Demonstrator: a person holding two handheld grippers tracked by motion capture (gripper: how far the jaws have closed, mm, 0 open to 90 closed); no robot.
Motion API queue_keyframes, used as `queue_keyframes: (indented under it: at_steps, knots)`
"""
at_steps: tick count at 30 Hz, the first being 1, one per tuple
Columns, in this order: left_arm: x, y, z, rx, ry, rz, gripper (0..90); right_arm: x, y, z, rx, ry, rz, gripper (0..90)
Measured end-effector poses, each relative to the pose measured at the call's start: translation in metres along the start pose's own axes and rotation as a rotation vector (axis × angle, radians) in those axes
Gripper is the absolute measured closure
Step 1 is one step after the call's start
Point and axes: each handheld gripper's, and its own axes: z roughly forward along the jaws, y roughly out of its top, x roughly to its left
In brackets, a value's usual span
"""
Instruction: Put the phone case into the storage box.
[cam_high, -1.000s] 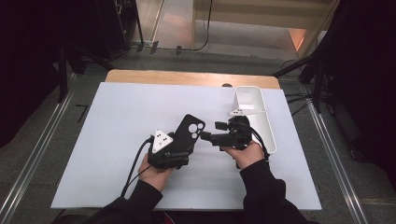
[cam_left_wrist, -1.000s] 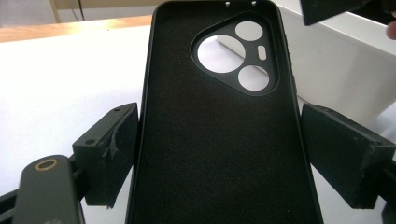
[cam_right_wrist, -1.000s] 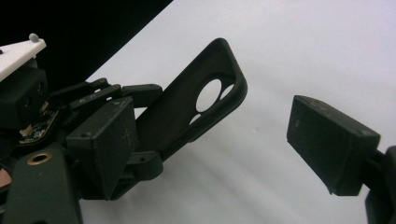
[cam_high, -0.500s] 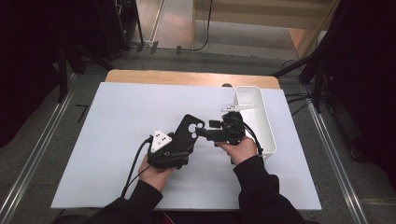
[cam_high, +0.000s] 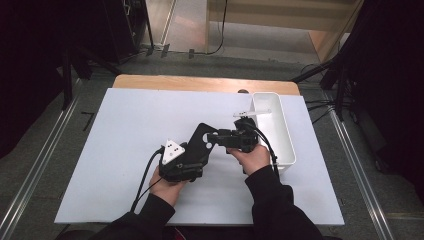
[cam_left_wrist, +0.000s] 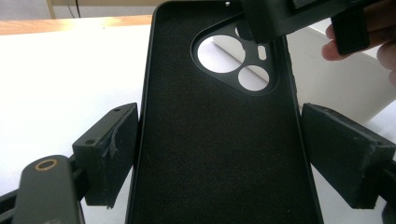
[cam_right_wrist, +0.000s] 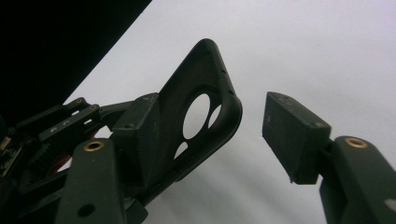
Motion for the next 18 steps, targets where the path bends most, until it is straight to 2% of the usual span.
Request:
queue_keyframes:
  at_steps: [6,18]
  knots:
    - [-0.0012,-0.0005,-0.0007,-0.008,0.006,-0.007,13.7,-0.0016,0.0022,0.0019,0.015,0.009,0.039,45.7]
    - [-0.006,-0.0072,-0.0001,-0.015,-0.017,-0.087,13.7,-0.0044,0.0053,-0.0007,0.037,0.036,0.141,59.2]
